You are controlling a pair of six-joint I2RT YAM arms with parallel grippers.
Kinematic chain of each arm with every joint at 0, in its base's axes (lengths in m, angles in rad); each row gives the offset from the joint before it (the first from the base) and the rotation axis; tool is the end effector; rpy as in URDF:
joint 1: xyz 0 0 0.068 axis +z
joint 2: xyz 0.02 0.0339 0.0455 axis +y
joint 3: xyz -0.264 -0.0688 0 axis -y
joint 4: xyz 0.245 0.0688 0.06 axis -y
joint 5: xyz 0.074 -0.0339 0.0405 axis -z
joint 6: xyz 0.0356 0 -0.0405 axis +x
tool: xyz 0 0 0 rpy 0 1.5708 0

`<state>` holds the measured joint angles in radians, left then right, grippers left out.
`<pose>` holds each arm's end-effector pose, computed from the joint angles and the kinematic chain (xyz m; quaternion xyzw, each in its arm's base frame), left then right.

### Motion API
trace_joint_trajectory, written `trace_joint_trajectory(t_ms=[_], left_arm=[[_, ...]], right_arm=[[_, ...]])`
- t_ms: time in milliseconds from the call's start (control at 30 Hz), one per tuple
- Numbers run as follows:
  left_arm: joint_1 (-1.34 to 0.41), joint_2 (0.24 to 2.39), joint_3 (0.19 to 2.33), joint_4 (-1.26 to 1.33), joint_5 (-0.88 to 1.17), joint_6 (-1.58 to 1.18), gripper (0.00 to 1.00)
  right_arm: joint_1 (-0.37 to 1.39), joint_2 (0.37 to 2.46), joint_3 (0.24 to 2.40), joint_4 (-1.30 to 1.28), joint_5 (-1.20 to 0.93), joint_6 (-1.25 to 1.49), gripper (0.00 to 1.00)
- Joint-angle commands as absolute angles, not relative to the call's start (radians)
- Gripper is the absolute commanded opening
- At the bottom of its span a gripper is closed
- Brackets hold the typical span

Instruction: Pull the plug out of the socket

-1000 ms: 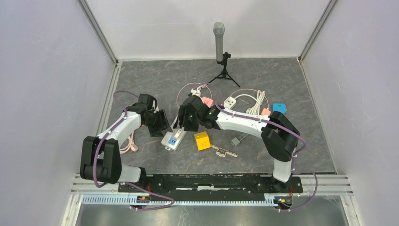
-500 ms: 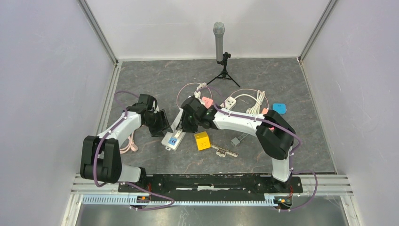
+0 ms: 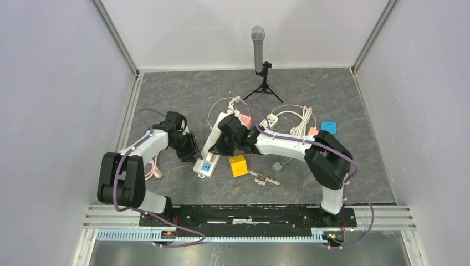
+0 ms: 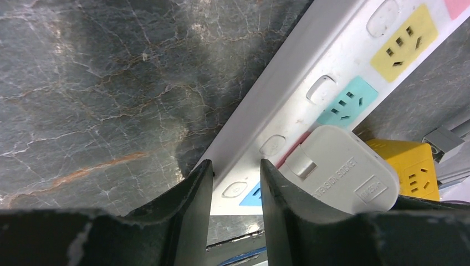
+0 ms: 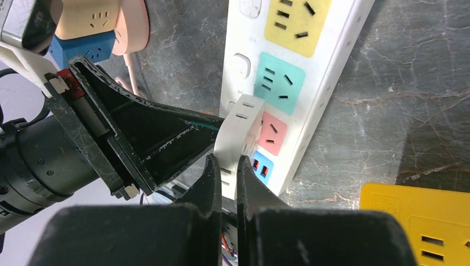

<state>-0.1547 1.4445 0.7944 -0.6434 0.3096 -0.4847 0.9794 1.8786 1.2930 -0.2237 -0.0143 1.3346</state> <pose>0.2430 -0.0489 0.1711 -0.1397 0.9688 -0.1879 0.0816 0.2298 0.3431 0.2004 0.1614 0.9142 0.3429 0.1433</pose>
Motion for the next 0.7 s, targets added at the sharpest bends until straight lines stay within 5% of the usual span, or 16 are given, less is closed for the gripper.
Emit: trace_joint_trajectory(t_ms=[0,167,267,367,567,667], left_arm=[[-0.181,1.463,0.785,-0.63,0.371,-0.498,0.43],[-0.194,1.468,0.784,-0.63,0.37,-0.498,0.42],[-0.201,1.467,0.781,-0.631,0.367,-0.499,0.42],[-0.207,1.47,0.782,-0.632,0.361,-0.501,0.42],[-0.211,1.481,0.793,-0.647,0.341,-0.494,0.42],[-0.212,1.486,0.793,-0.649,0.337,-0.492,0.42]], right_arm=[[0.965,1.83,1.256,-0.123,-0.007,1.359,0.0],[0.945,1.831,1.238,-0.084,-0.034,1.358,0.03],[0.947,1.837,1.252,-0.117,-0.041,1.339,0.36],[0.953,1.847,1.272,-0.16,-0.04,1.317,0.54],[0.969,1.887,1.312,-0.235,-0.074,1.274,0.54],[0.973,1.89,1.309,-0.244,-0.084,1.266,0.37]])
